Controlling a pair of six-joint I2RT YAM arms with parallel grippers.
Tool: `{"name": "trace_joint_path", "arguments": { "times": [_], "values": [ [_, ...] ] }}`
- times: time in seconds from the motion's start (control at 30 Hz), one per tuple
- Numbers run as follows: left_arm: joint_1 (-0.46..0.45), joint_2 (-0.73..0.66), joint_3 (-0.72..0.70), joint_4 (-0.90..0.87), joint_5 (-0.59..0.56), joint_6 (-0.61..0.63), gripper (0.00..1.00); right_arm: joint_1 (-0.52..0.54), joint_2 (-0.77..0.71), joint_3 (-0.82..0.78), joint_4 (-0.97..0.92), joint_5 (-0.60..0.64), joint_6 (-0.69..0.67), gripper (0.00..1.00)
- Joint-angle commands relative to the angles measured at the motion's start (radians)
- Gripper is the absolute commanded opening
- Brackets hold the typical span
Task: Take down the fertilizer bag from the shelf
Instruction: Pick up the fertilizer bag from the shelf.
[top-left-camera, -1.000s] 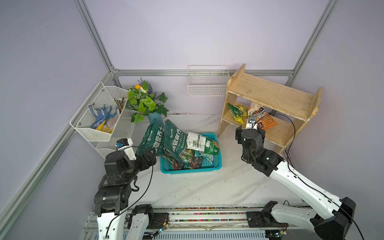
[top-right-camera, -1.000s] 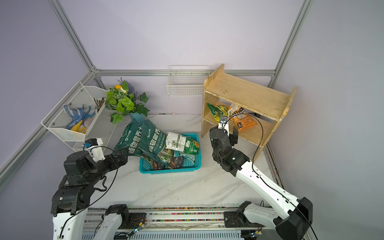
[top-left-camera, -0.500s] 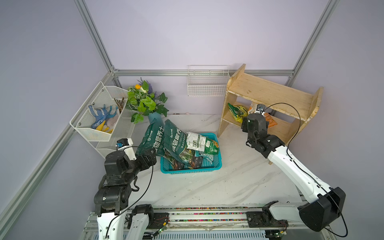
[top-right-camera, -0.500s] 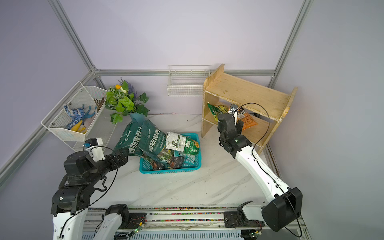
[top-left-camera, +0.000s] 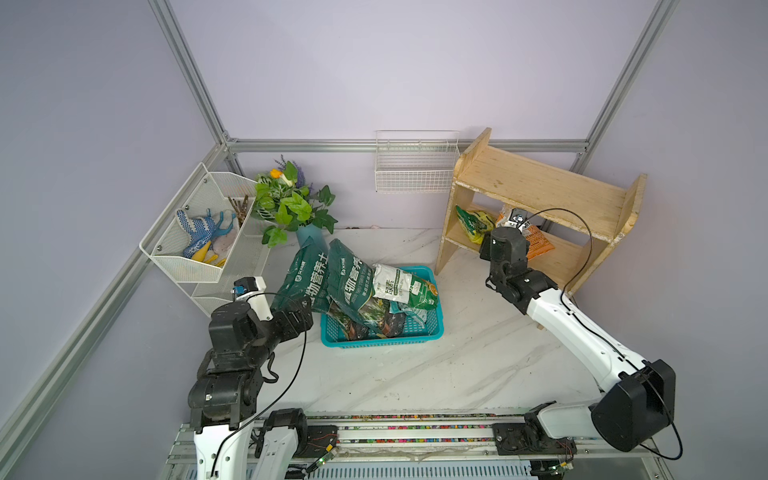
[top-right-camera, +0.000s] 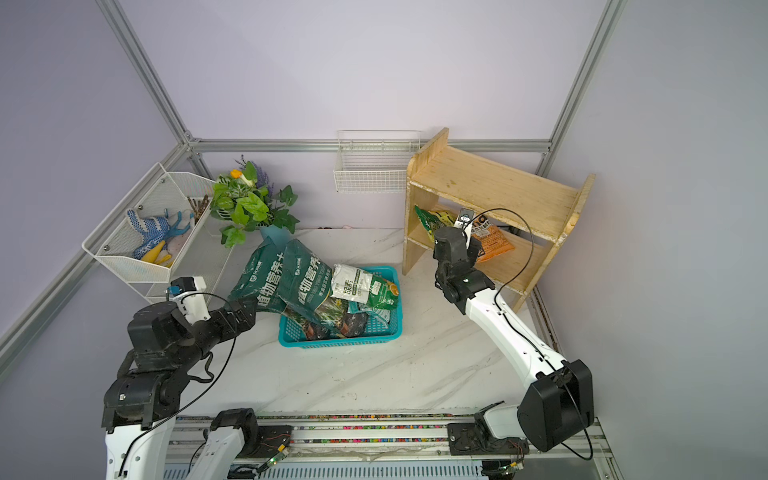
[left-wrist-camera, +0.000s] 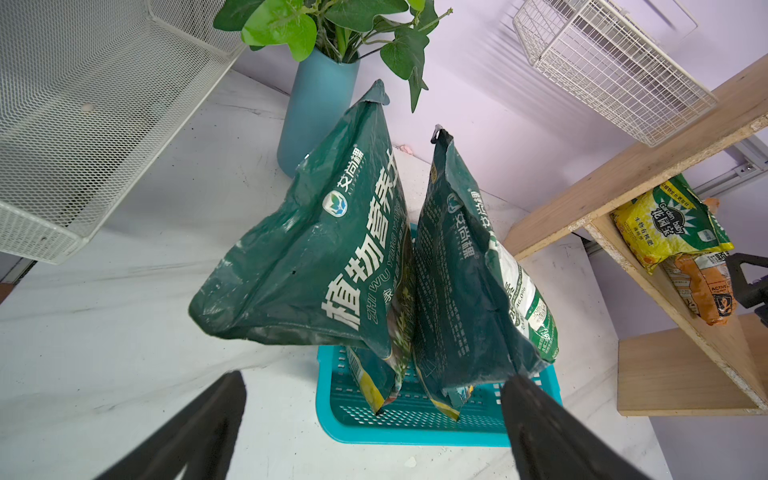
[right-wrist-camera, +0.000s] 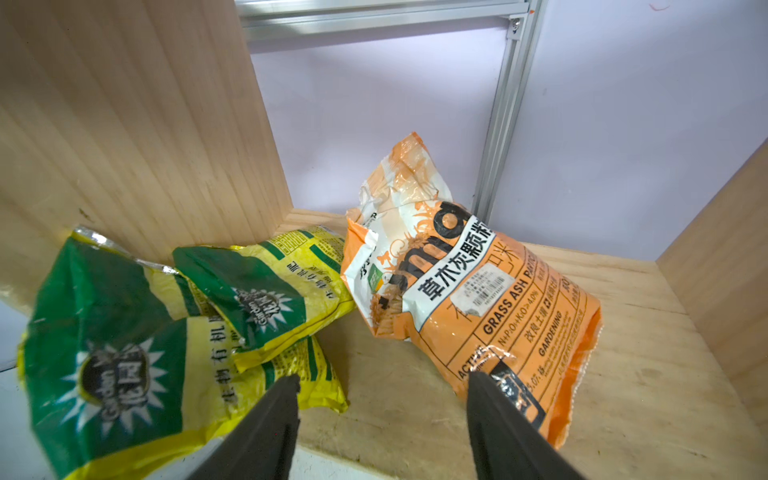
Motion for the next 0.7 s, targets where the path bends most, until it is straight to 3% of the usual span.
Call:
{"name": "trace_joint_path", "arguments": {
  "times": [0.0, 0.17, 0.47, 0.67],
  "values": [
    [0.004, -0.008, -0.047, 0.021, 0.013, -0.006, 1.00, -0.016, 0.026, -0.006, 0.103, 0.027, -0.014, 0.67],
    [0.006, -0.007, -0.047, 0.020, 0.013, -0.006, 1.00, -0.040, 0.071, 0.012, 0.096, 0.016, -0.006, 0.67],
    [0.005, -0.006, -0.047, 0.022, 0.017, -0.006, 1.00, -0.053, 0.044, -0.023, 0.077, 0.115, -0.104, 0.74],
    [0.011, -0.004, -0.047, 0.022, 0.014, -0.005, 1.00, -0.053, 0.035, 0.009, -0.018, 0.177, -0.165, 0.88]
  ]
}}
